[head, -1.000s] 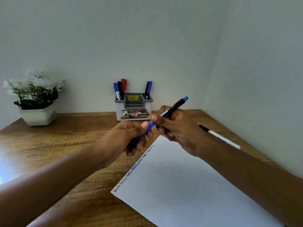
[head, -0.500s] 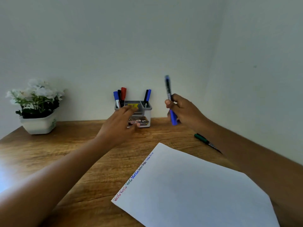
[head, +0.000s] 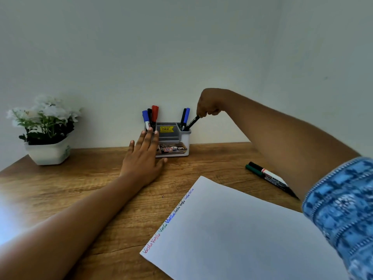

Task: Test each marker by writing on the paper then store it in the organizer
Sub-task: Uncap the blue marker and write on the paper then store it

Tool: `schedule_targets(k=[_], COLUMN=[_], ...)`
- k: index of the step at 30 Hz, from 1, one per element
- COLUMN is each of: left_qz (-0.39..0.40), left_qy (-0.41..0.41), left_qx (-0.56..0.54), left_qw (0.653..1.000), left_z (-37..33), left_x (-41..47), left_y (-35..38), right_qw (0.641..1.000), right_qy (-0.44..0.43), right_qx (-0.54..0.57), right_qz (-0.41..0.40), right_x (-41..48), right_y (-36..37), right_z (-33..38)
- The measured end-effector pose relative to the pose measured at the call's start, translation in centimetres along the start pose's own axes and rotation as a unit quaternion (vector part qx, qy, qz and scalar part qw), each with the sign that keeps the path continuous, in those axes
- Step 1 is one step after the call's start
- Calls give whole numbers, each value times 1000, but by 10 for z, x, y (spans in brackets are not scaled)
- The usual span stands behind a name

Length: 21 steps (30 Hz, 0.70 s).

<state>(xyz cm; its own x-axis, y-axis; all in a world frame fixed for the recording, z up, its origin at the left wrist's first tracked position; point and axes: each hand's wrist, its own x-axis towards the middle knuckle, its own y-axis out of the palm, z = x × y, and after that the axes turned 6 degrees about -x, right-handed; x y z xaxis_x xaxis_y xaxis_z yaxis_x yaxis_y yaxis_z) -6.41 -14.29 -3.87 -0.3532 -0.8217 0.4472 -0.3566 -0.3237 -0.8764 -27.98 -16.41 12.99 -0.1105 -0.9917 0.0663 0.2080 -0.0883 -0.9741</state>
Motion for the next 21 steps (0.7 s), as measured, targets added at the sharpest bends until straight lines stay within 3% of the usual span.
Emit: schedule_targets(k=[9, 21], left_qz=[-8, 0], left_qy=[9, 14], left_qx=[-29, -27], left_qw=[1000, 1000], left_z=[0, 2], left_x=[1, 1], left_y=[-1, -1], right_qw=[971, 983], right_qy=[53, 75], right_qx=[208, 150], right_qz=[-101, -72], right_x=[33, 14], right_y=[46, 67], right_z=[-4, -4])
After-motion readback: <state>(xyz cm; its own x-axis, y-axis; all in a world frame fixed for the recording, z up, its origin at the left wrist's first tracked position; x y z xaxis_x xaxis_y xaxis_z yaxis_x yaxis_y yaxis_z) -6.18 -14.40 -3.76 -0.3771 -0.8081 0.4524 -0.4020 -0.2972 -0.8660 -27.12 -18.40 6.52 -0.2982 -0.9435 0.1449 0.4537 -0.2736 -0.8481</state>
